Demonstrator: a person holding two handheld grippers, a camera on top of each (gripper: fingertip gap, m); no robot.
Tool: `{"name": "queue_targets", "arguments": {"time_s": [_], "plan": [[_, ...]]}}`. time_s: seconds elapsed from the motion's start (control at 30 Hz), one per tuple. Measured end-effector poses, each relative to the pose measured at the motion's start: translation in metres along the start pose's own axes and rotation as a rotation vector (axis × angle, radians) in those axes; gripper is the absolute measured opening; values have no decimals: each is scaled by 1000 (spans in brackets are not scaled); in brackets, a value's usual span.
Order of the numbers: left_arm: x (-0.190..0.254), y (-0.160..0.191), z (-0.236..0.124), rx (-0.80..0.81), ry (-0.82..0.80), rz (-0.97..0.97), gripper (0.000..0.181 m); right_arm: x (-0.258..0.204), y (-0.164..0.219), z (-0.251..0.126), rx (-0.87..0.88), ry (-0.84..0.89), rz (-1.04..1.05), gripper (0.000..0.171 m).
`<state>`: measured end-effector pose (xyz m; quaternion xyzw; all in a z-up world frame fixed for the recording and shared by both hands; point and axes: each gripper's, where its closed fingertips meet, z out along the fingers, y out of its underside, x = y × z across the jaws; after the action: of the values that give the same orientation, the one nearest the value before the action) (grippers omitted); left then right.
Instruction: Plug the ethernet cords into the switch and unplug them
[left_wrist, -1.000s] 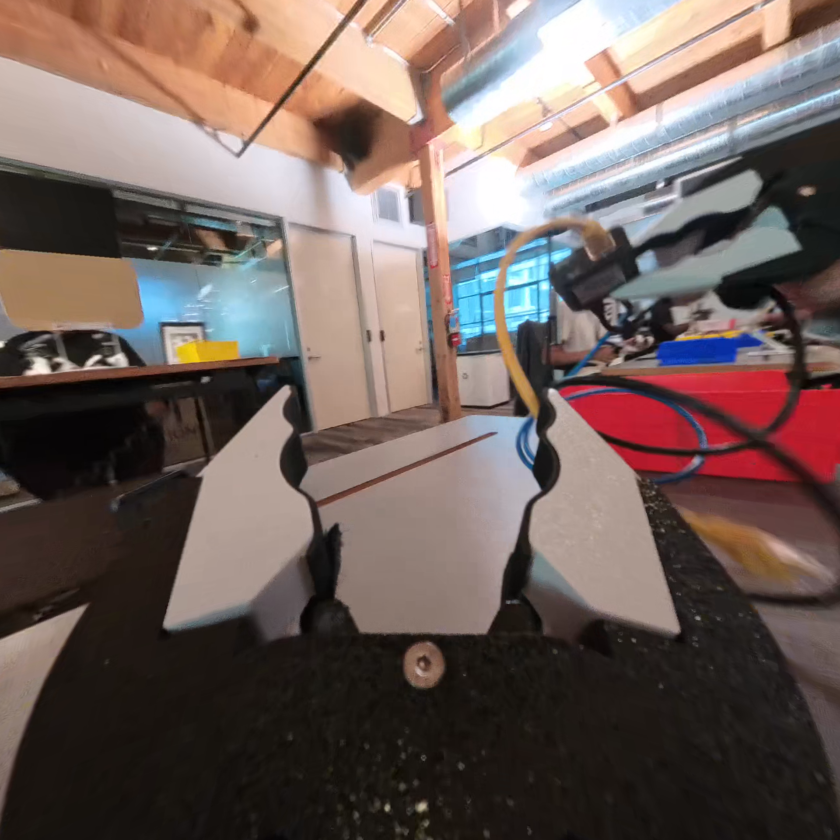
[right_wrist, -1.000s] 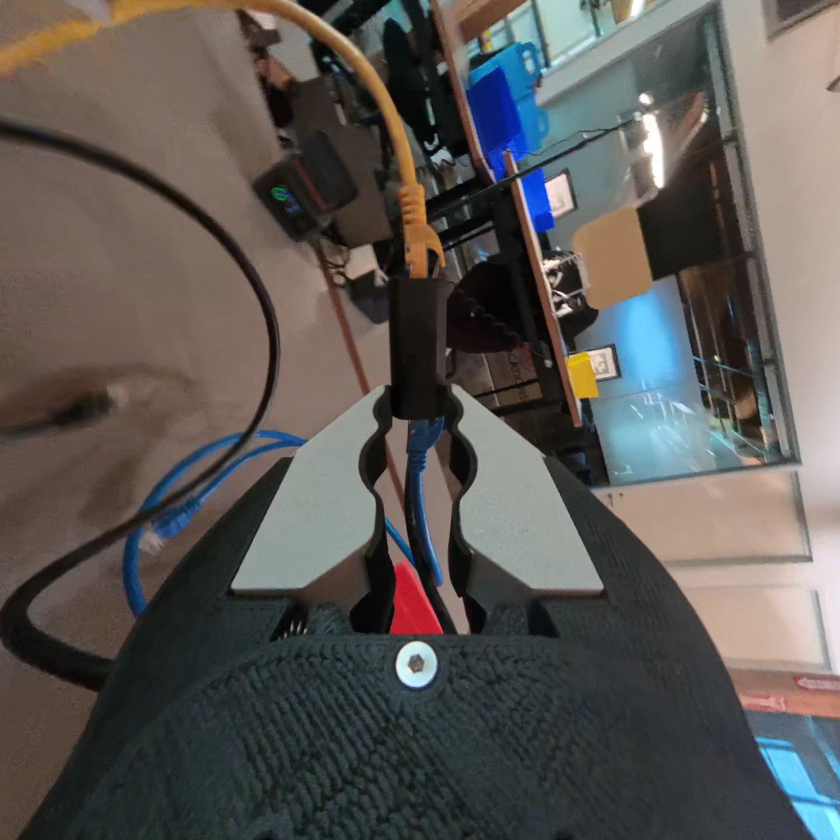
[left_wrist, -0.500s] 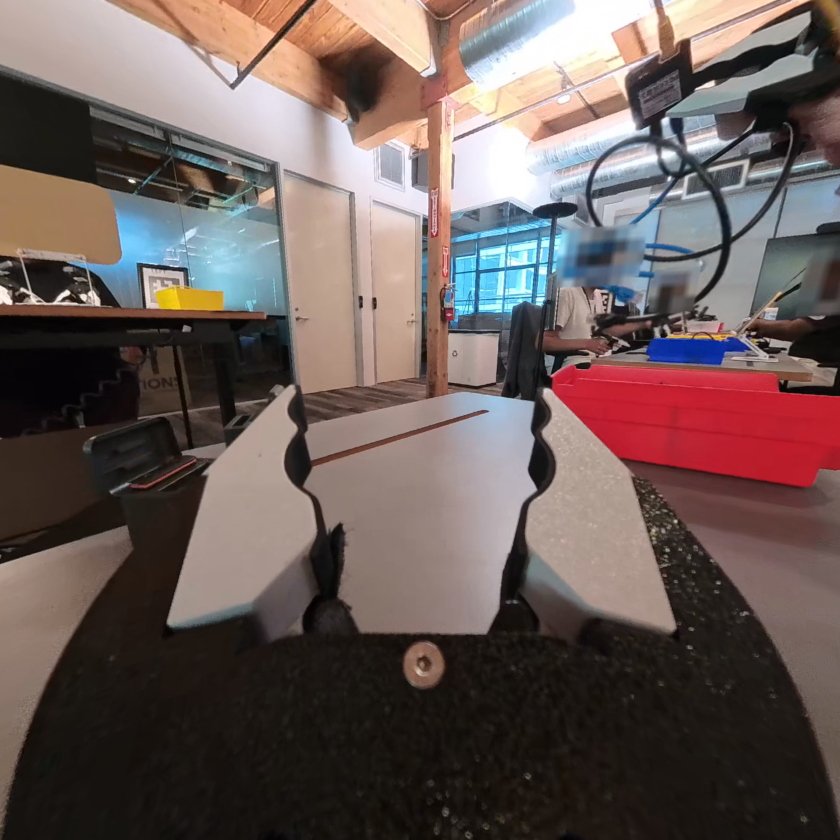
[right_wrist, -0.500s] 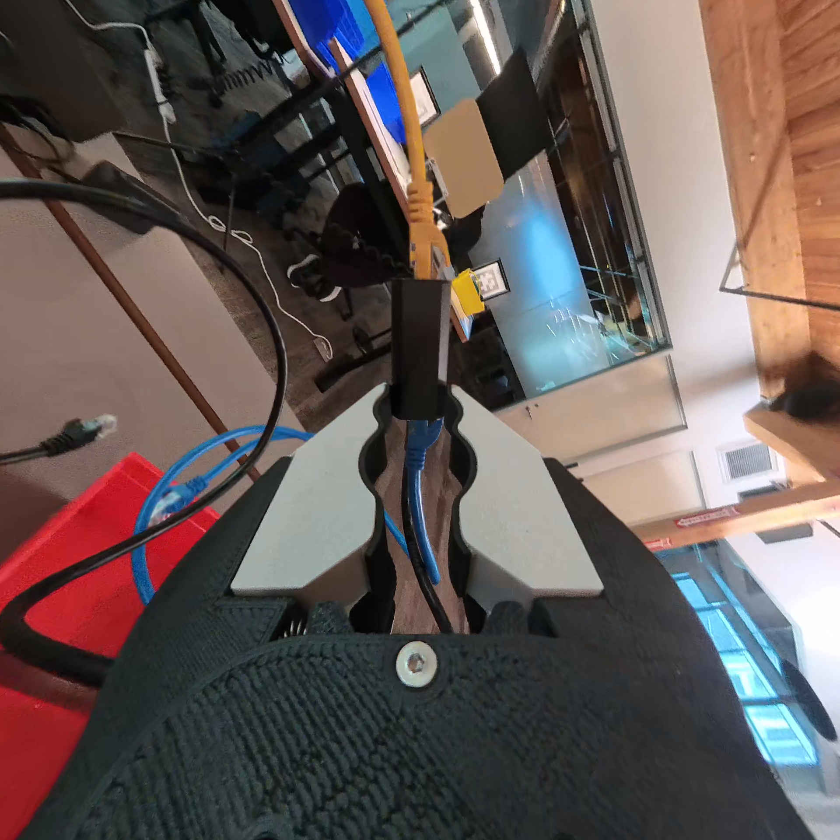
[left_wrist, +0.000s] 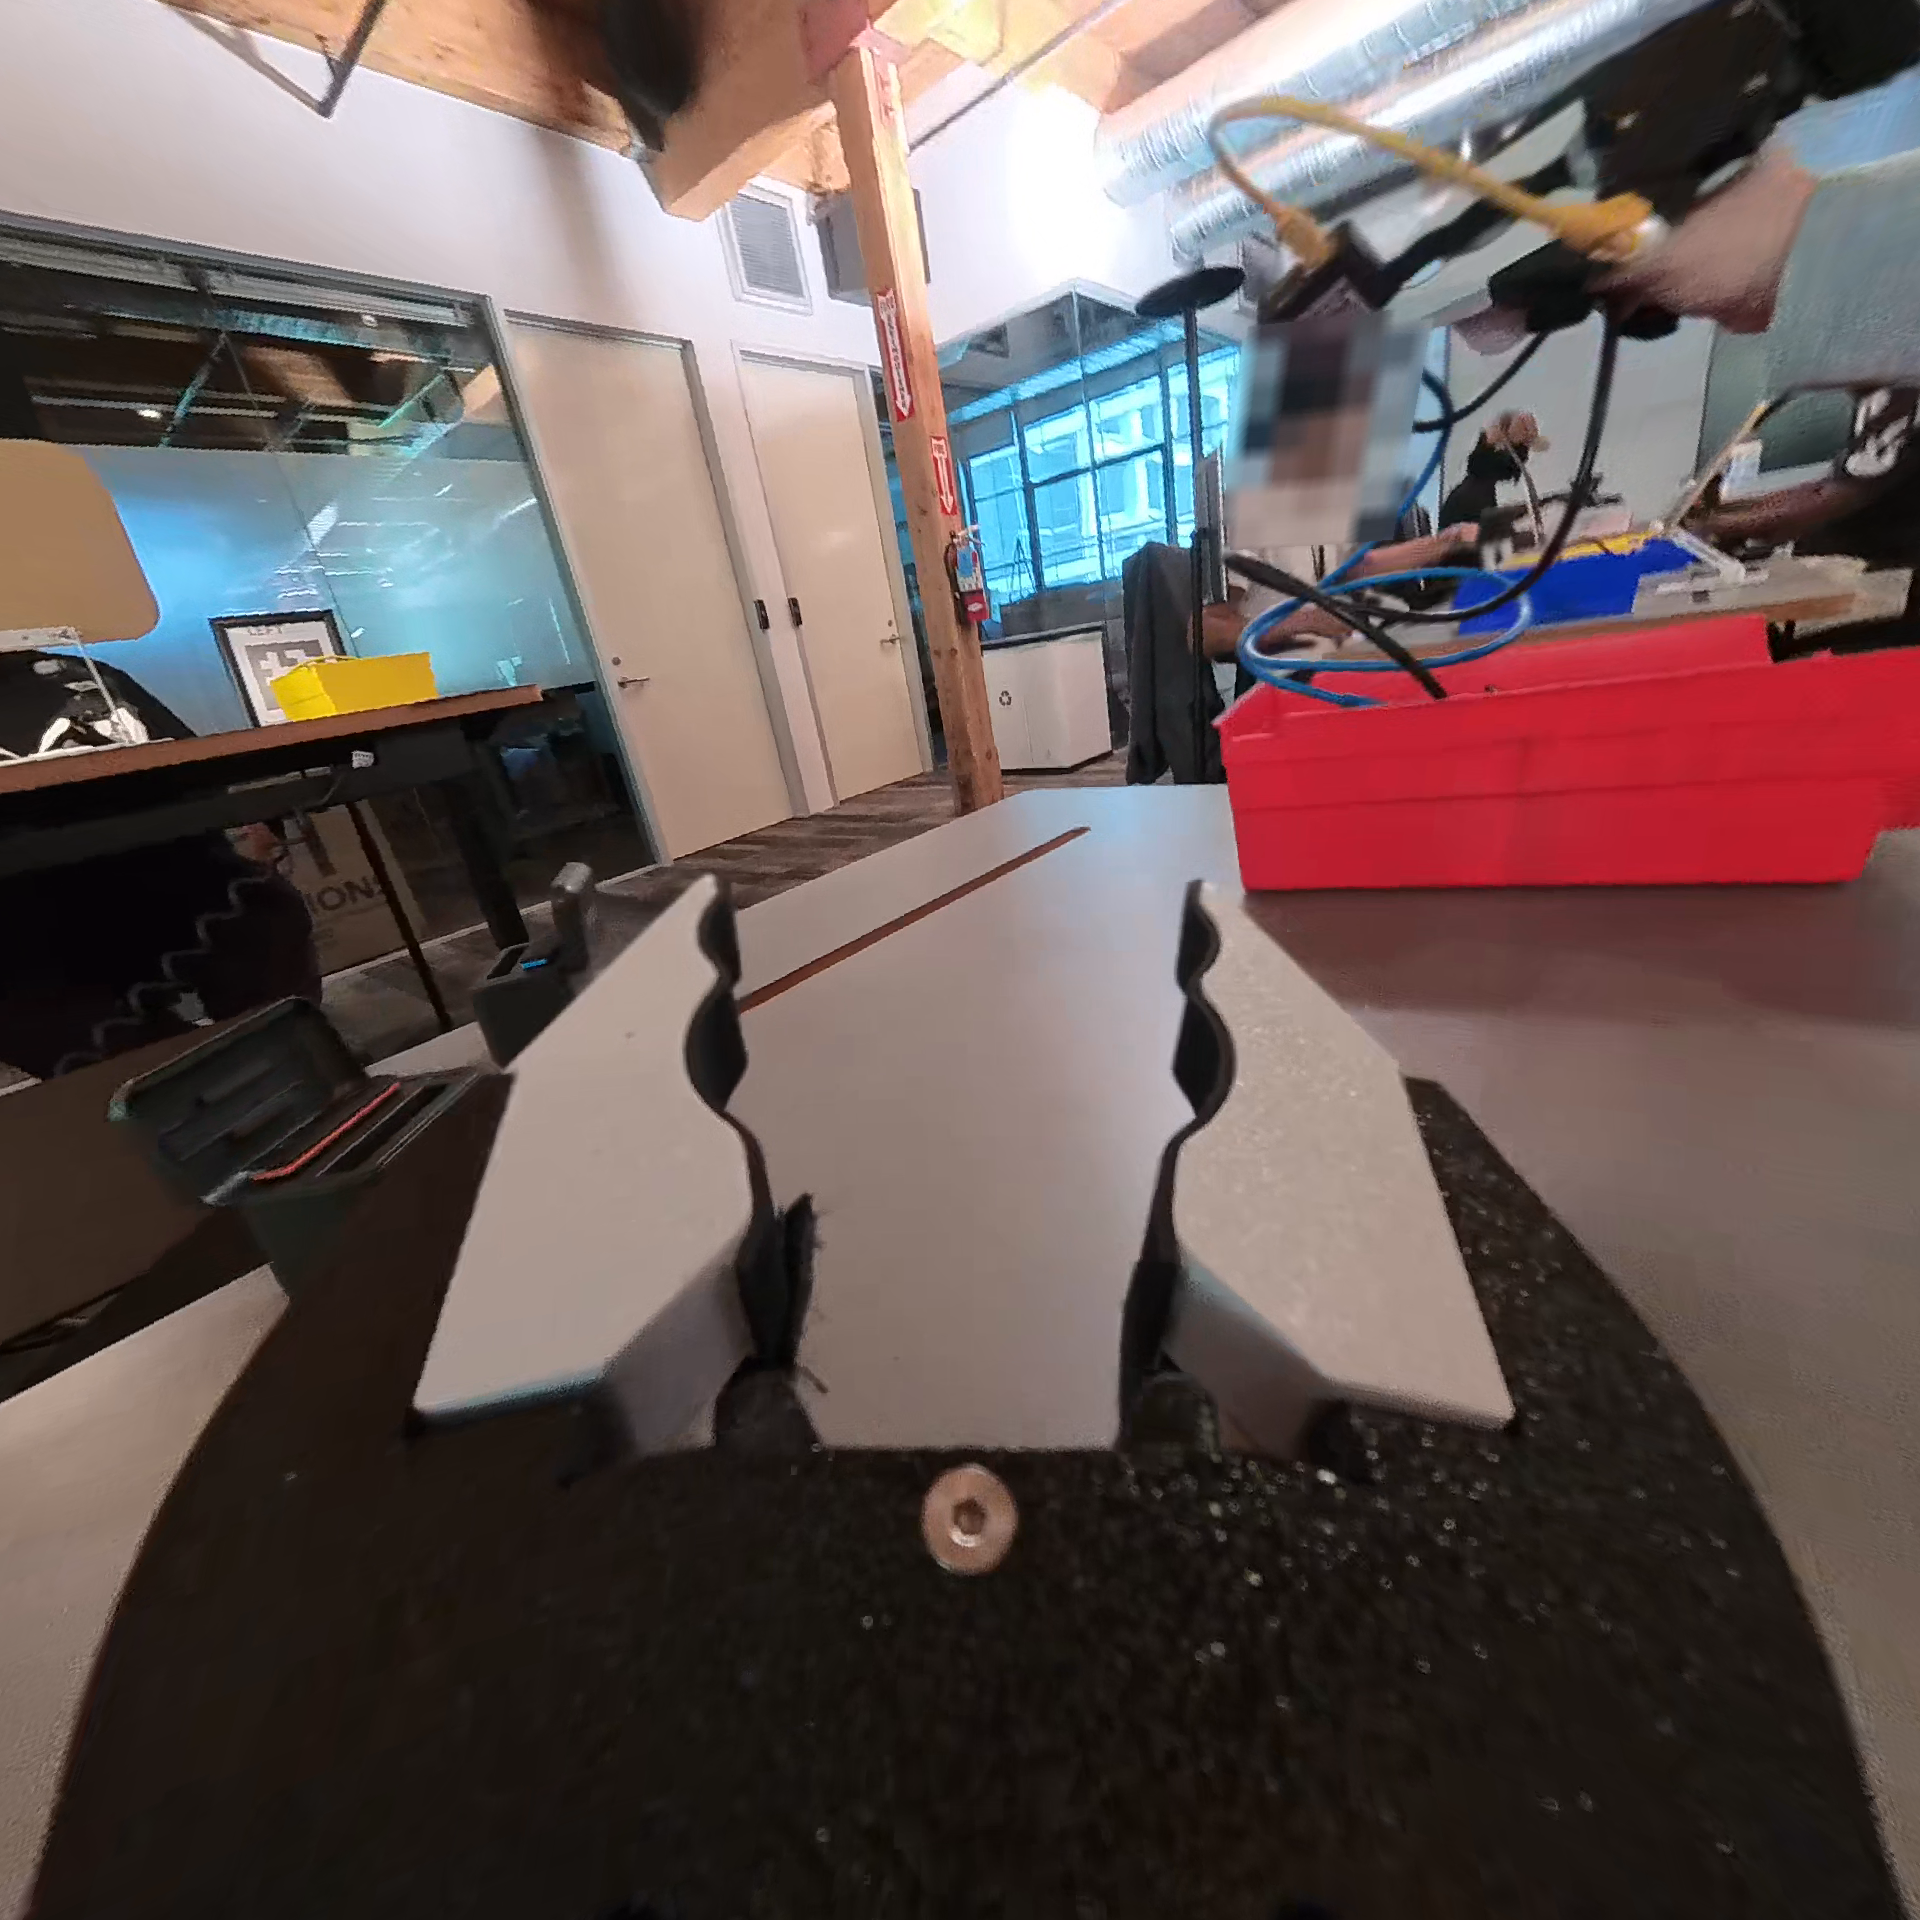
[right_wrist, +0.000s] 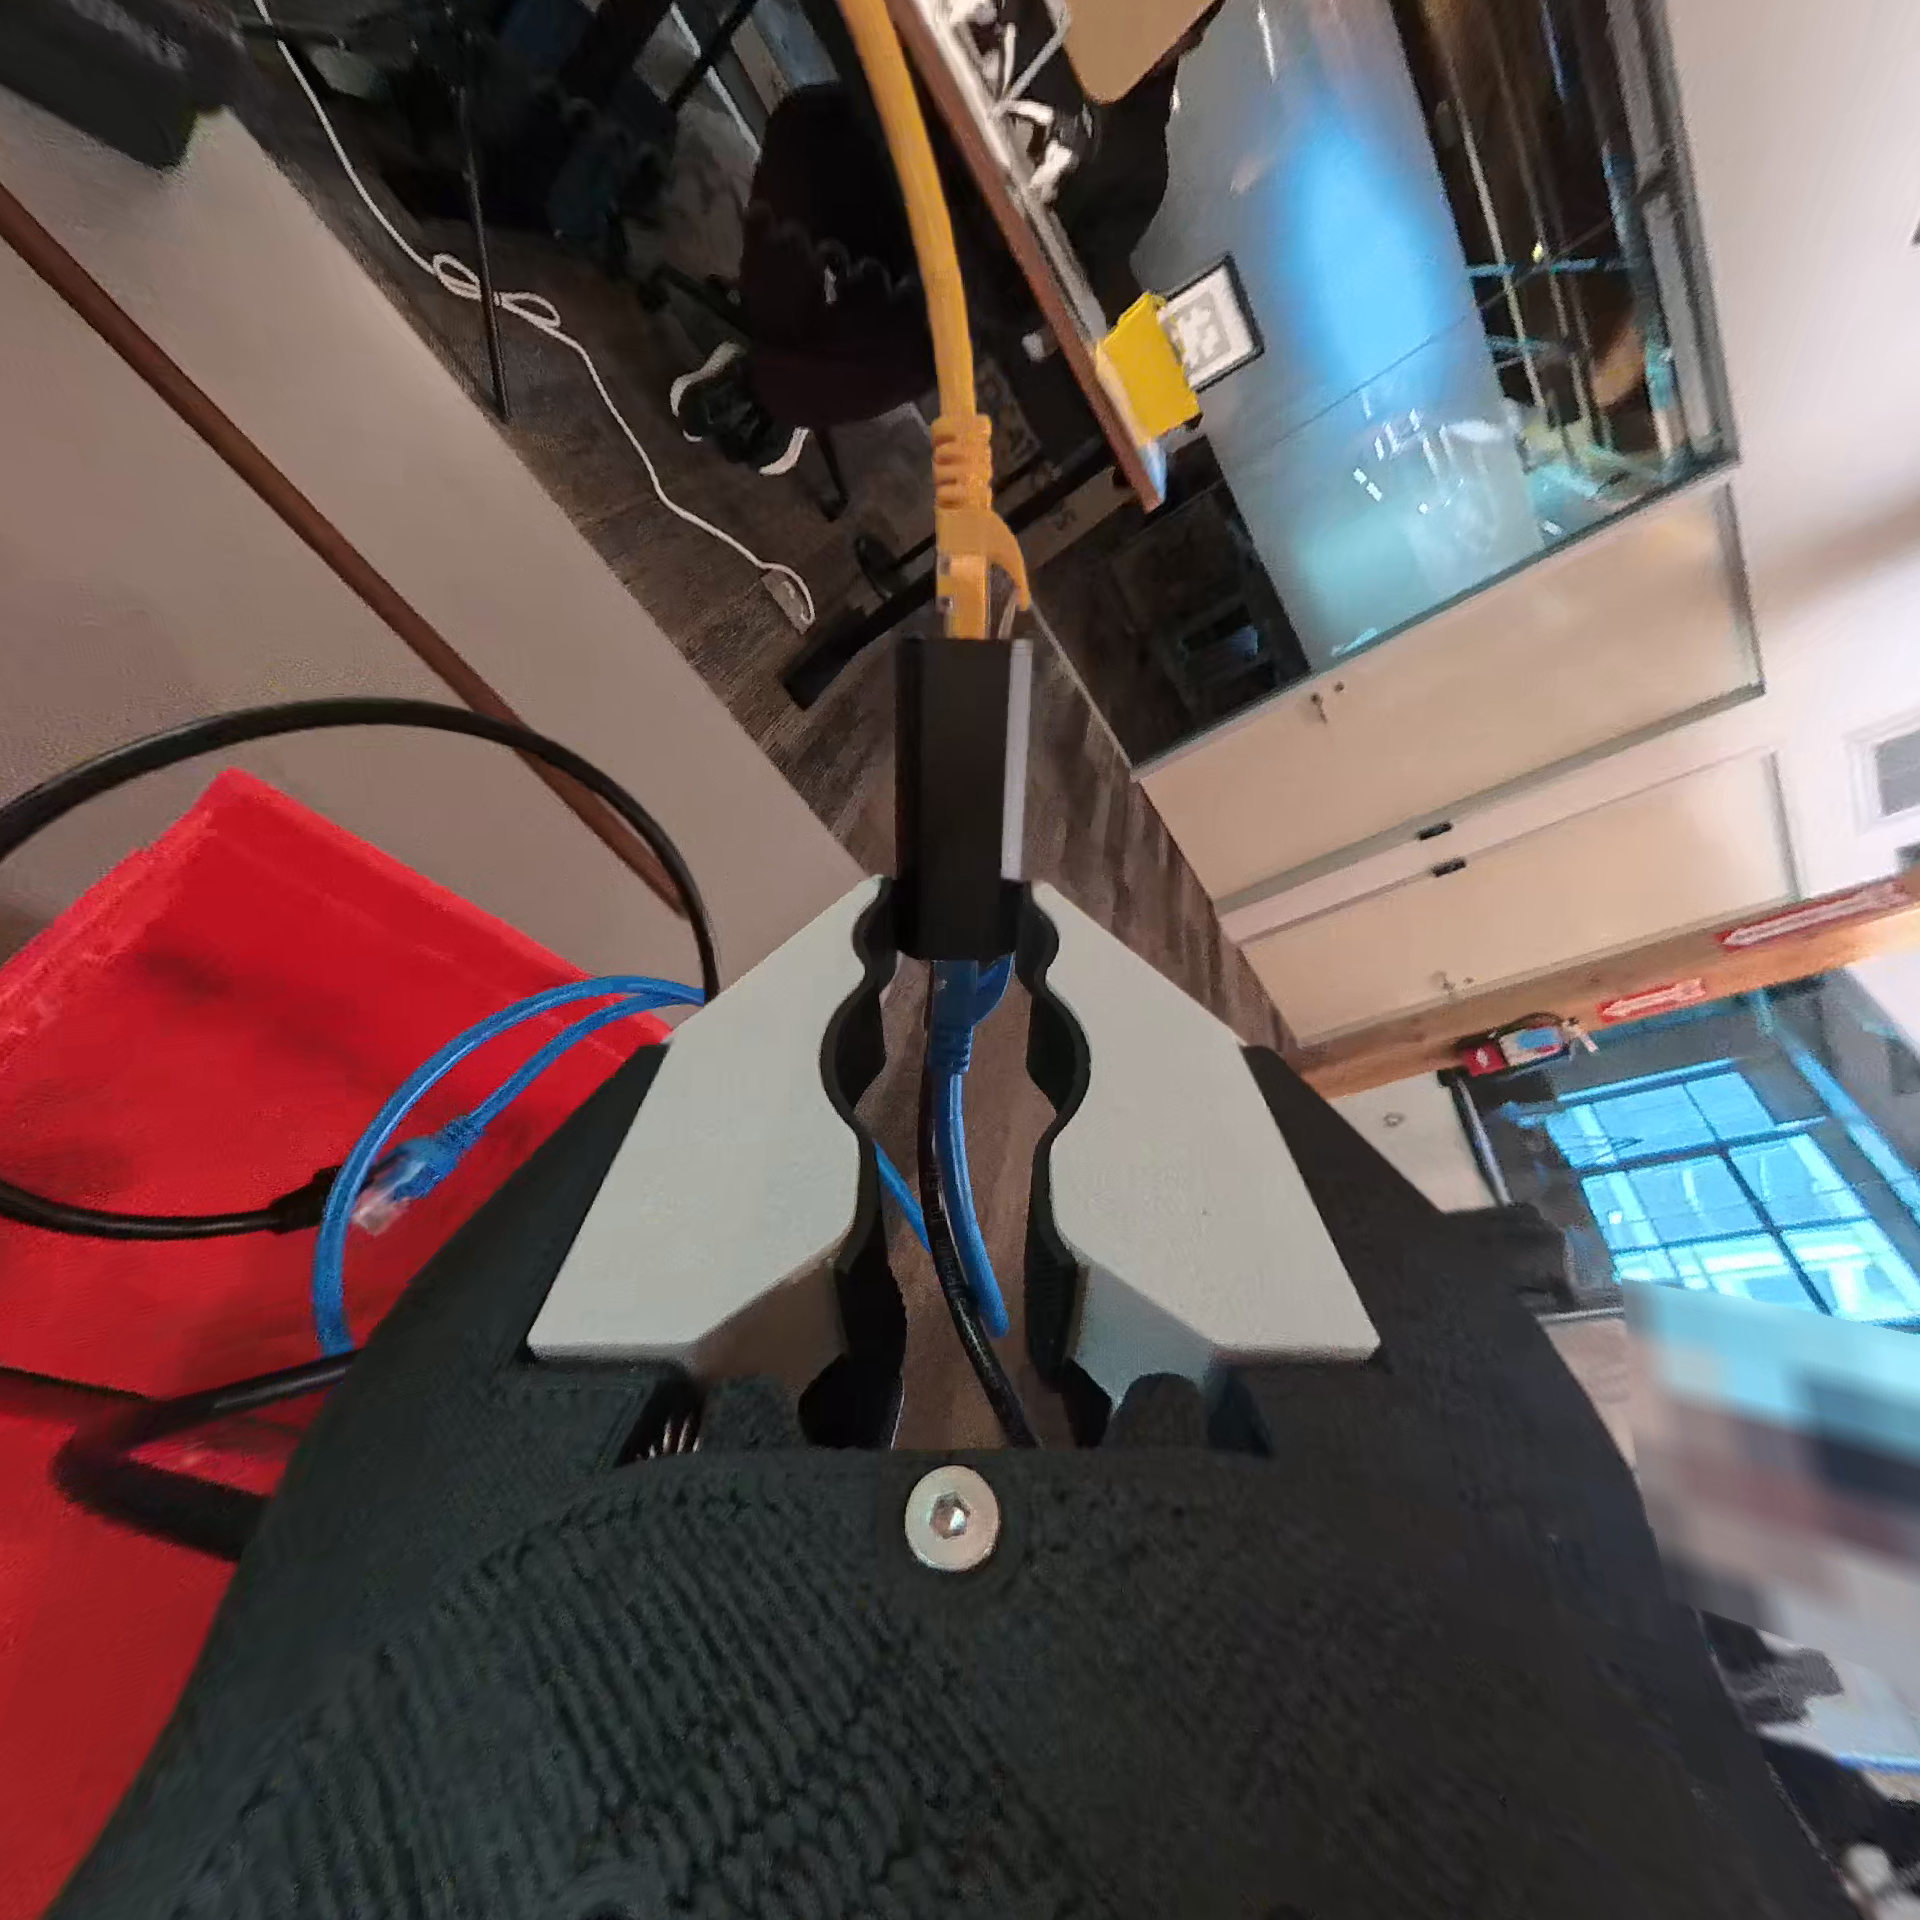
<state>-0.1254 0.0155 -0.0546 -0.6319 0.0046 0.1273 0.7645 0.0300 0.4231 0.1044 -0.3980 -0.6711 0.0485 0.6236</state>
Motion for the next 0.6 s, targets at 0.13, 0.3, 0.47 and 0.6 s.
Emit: {"name": "queue_targets", "arguments": {"time_s": [0.13,0.3,0.47,0.6], "plan": [[5,4,2,-27,15,31,81,-27,31,13,-57,-42,36,21],[7,6,4,-39,20,38,81,-74,68,25,-144,-166,38,21],[2,10,3,-59,-21,85,71,-124,106,30,-281,-341,-11,21],[1,11,3,-68,-28,87,70,-159,129,35,-422,-465,-111,22]]}}
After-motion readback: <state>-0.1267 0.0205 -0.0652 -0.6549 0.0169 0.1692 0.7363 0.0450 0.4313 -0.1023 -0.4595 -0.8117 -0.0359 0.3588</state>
